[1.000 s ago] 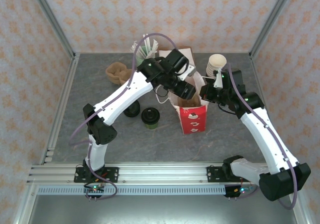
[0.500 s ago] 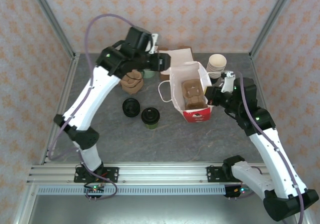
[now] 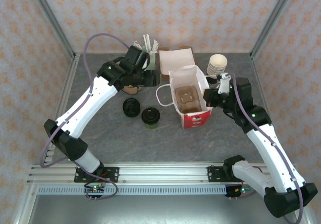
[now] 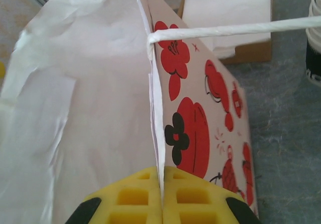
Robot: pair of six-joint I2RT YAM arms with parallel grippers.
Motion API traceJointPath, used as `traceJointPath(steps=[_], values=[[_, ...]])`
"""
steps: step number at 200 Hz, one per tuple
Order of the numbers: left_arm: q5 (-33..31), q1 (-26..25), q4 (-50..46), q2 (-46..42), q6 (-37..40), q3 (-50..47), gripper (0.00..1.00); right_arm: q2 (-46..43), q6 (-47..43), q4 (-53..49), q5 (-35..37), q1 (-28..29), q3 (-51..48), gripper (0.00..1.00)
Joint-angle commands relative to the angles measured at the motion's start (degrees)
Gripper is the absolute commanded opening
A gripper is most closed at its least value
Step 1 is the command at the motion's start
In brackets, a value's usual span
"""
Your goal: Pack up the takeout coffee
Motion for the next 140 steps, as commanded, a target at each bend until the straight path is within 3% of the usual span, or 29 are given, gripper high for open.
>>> traceJointPath(steps=[1, 96, 140], values=[[-0.6, 0.6, -2.5, 0.5, -2.8, -1.4, 0.67, 1.9, 5.7, 0.1, -0.5, 0.4, 2.6, 0.00], [-5.4, 0.1, -6.3, -3.8, -8.7, -10.5, 0.68, 1.0, 21.6, 1.7, 4.4, 0.5, 0.1, 0.00], [-8.2, -5.1, -6.9, -6.2, -9.9, -14.9, 0.70, 0.0, 25.4, 1.3, 7.3, 0.6, -0.7, 0.00]])
